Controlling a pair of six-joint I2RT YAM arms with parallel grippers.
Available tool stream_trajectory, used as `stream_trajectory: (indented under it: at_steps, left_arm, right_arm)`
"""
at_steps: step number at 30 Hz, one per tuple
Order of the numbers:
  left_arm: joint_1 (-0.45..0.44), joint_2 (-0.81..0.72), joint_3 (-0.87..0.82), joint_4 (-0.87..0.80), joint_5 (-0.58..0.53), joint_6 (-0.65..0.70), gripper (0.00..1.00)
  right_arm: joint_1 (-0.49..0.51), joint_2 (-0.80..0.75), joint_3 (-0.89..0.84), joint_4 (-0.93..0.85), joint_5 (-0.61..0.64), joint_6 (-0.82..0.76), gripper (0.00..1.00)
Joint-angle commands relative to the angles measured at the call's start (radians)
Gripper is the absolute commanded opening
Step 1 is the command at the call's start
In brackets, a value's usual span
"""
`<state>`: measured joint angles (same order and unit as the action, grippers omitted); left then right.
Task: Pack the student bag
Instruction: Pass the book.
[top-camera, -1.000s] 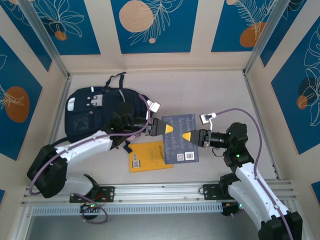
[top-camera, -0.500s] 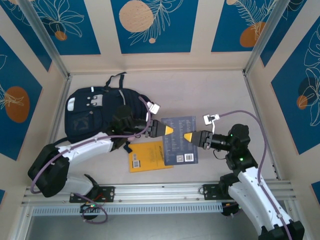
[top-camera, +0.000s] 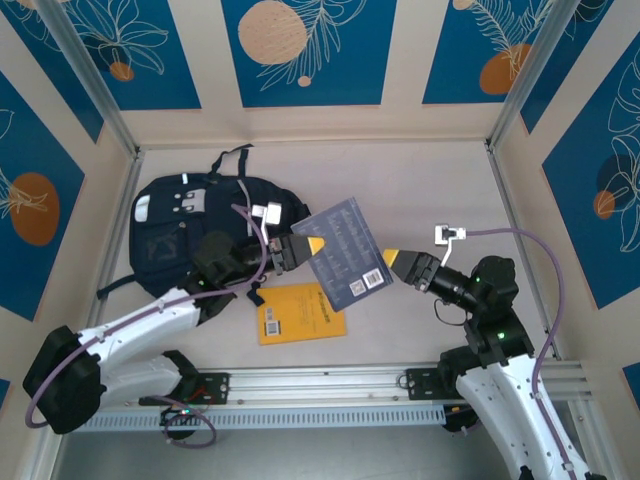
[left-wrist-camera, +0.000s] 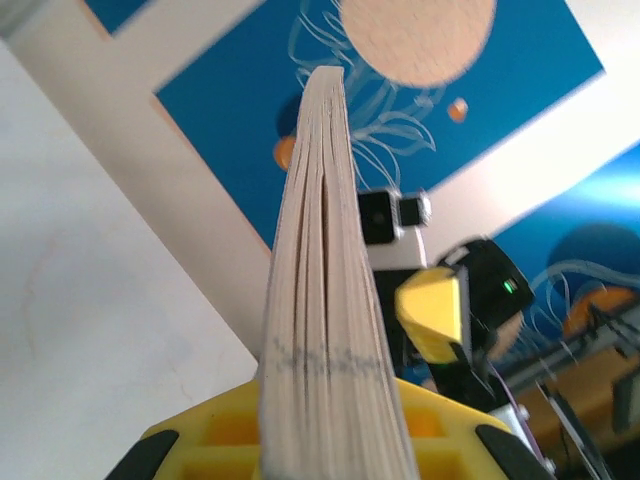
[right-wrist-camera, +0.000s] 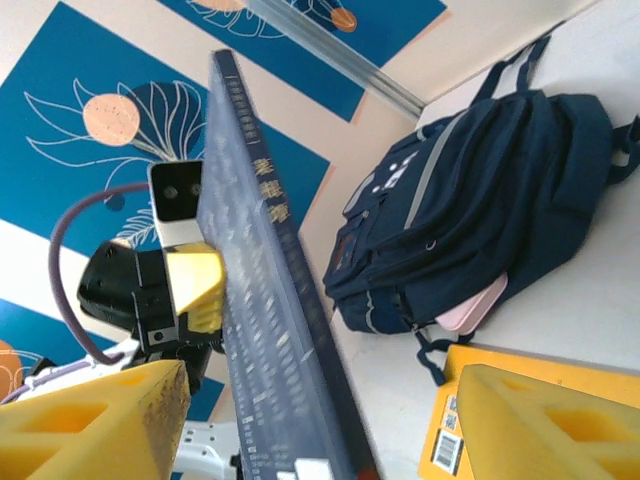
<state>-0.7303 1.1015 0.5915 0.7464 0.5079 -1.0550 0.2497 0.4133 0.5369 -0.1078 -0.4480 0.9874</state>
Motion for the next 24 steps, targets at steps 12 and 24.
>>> stream_trajectory:
  at_steps: [12,24]
  left_arm:
    - [-0.020,-0.046,-0.091,0.315,-0.264,-0.158,0.00]
    - [-0.058,-0.186,-0.166,0.301,-0.487,-0.207,0.00]
  right_arm:
    - [0.069,0.042,0.024,0.049,0.073,0.061,0.81]
    - [0.176,0.092,0.033,0.084,0.260,0.164,0.88]
